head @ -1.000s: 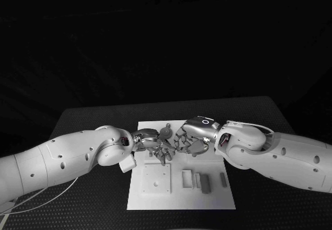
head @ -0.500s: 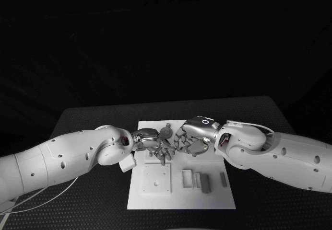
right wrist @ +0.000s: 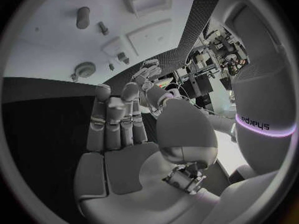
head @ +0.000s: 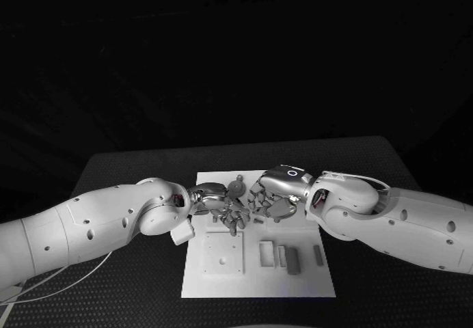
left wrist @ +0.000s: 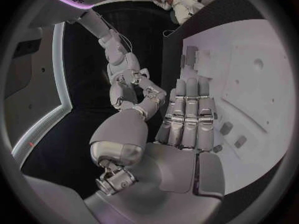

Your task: Assemble the parts on the task board

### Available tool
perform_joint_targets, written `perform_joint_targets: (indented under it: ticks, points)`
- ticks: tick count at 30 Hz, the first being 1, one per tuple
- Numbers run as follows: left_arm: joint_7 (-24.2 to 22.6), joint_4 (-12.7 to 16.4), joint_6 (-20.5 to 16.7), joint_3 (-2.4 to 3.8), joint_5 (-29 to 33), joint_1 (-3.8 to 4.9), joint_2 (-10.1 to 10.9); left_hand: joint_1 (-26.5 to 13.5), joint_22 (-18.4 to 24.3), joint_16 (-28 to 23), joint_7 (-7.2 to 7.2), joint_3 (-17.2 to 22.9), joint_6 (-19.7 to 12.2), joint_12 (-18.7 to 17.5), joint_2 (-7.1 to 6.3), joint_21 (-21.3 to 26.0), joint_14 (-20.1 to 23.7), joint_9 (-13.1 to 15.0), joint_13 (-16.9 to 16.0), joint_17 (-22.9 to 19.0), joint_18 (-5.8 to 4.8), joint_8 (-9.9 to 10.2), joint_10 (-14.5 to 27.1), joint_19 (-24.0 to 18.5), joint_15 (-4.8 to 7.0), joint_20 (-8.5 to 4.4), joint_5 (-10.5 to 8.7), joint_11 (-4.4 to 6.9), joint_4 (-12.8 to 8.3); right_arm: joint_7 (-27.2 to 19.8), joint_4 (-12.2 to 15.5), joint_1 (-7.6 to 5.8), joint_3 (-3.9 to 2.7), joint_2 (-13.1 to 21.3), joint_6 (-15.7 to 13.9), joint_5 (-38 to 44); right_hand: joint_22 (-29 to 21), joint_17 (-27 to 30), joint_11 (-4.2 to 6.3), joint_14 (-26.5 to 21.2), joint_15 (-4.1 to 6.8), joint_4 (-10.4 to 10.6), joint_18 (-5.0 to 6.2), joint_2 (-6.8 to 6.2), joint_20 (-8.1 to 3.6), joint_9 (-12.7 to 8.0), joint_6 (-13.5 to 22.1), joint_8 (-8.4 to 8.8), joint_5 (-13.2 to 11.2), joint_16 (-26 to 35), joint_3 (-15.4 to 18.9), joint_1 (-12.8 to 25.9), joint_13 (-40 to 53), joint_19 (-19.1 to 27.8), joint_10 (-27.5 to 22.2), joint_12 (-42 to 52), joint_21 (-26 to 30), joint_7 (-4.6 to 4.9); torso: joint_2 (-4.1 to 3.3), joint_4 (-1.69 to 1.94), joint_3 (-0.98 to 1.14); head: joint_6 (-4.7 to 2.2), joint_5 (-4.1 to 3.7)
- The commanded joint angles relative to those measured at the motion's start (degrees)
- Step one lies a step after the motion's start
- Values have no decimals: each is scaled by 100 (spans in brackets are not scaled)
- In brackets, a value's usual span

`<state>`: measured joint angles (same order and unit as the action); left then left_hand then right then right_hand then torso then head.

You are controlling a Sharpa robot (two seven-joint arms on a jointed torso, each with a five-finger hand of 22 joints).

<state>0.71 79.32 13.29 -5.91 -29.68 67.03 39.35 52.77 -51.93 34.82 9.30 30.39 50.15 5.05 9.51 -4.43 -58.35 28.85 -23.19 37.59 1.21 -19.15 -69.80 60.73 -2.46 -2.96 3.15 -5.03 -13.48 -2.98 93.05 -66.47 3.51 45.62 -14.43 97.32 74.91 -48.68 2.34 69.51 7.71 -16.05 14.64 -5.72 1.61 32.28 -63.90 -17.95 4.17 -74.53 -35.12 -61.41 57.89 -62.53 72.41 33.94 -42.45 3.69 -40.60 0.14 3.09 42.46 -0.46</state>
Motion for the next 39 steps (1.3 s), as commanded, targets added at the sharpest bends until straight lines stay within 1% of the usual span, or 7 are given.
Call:
perform_joint_targets:
  ticks: [1,7,19,26,30,32,39]
  points:
    - [-24,19,47,1,46,5,-17,62,-16,-32,-1,20,47,19,21,-23,-51,12,-15,21,28,-34,-53,45,0,-14,-33,13,-68,-47,6,0,-3,-8,67,7,109,6,7,-16,42,-30,36,53,7,-4,-3,15,20,-29,12,-5,-8,-26,44,-20,-17,-1,0,-3,1,1,0]
    - [7,23,-73,1,44,5,-6,145,-48,-27,-79,100,205,75,39,-40,-129,100,-70,85,15,-160,-185,70,30,-34,-29,69,-198,-41,6,0,-3,-2,71,3,109,6,7,-16,42,-31,36,54,8,-3,-3,15,20,-29,13,-6,-8,-26,44,-20,-17,-1,-1,-1,1,5,3]
    - [32,2,-34,1,18,5,22,150,-58,-25,-93,119,227,84,40,-44,-159,130,-90,117,6,-186,-215,79,43,-45,-29,81,-211,121,-120,0,-3,18,135,3,110,6,3,-26,43,-39,36,28,8,-3,11,23,19,-27,19,-11,-11,-20,35,-30,-15,5,1,-3,1,-1,2]
    - [34,-25,-56,1,19,5,65,144,-60,-27,-94,118,226,83,32,-44,-161,135,-93,125,2,-188,-217,80,44,-46,-29,82,-211,667,-408,-4,-1,-117,350,227,94,44,-180,-184,-105,98,36,-302,58,-104,581,332,23,66,63,157,-6,95,-170,-113,69,216,-2,-2,-4,-6,9]
    - [52,-45,-80,1,23,6,84,139,-62,-29,-94,117,224,83,25,-44,-162,138,-95,129,0,-188,-218,80,44,-48,-28,82,-210,1006,-629,-4,10,-319,611,547,107,24,-247,-238,-178,294,36,-604,91,-150,794,445,23,31,82,297,55,142,-246,-66,86,295,-1,2,1,0,17]
    - [50,-52,-81,0,23,6,90,139,-63,-31,-94,118,220,82,18,-43,-163,140,-97,133,-1,-187,-218,80,45,-49,-27,82,-213,1154,-761,-3,83,-456,682,727,127,-21,-273,-262,-199,398,36,-725,95,-167,851,473,14,-51,110,345,145,151,-287,34,63,312,-2,6,0,-3,17]
    - [48,-57,-76,0,23,6,102,140,-64,-33,-93,122,216,81,12,-43,-164,142,-99,138,-2,-187,-218,80,46,-52,-26,81,-215,1364,-935,66,205,-681,728,1000,140,-241,-295,-370,-229,519,36,-820,48,-204,896,476,15,-551,237,223,778,164,-596,857,-164,338,-2,4,5,5,30]
